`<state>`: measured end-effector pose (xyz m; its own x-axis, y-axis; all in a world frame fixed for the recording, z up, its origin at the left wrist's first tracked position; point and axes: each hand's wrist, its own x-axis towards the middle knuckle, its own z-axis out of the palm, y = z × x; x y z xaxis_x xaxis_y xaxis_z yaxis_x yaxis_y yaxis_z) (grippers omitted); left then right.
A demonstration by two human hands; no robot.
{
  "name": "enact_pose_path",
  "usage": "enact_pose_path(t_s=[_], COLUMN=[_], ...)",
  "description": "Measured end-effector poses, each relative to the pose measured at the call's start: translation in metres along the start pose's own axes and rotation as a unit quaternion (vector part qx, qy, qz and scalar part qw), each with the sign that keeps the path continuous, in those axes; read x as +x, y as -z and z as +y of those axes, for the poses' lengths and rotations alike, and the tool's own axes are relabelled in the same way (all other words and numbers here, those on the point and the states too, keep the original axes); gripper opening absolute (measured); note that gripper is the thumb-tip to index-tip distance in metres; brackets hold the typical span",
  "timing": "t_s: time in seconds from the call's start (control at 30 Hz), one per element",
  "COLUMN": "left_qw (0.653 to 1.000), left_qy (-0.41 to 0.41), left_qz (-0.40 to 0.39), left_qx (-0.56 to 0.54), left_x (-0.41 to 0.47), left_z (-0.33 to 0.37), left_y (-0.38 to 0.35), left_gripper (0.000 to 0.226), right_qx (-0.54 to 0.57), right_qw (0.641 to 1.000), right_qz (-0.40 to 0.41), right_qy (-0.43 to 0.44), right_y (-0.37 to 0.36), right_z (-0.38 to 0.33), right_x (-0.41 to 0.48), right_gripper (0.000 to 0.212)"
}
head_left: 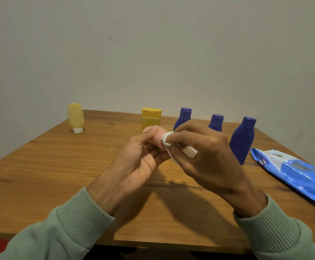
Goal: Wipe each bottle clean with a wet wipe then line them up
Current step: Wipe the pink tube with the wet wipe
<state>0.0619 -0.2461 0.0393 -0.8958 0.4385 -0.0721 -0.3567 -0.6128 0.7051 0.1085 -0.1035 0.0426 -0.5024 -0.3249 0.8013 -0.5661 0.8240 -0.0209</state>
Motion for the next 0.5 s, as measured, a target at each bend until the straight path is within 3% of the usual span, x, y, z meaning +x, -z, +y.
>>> enact_pose_path(t_s=[0.2, 0.37, 0.5], left_qw=[0.999, 0.989, 0.98], left_qy=[-0.008, -0.053, -0.072], left_qz=[0.005, -0.027, -0.049], left_qx=[0.047, 0.139, 0.18], left_x=[0.0007, 0.0022, 0.0027], left_z=[-0.0014, -0.0059, -0.0061], left_y=[0.0016, 0.0043, 0.0055], left_gripper=[0.042, 0.038, 0.041], right_qx=[0.012, 0.078, 0.084], right_qw=[0.998, 0.992, 0.986], right_qz=[0.052, -0.016, -0.007], right_qy=[-0.045, -0.093, -0.142], right_y=[0.0051, 0.0045, 0.0065], right_z=[0.0012, 0.0012, 0.0069], right_x=[0.0018, 0.0029, 0.0024], right_gripper=[0.02, 0.017, 0.019])
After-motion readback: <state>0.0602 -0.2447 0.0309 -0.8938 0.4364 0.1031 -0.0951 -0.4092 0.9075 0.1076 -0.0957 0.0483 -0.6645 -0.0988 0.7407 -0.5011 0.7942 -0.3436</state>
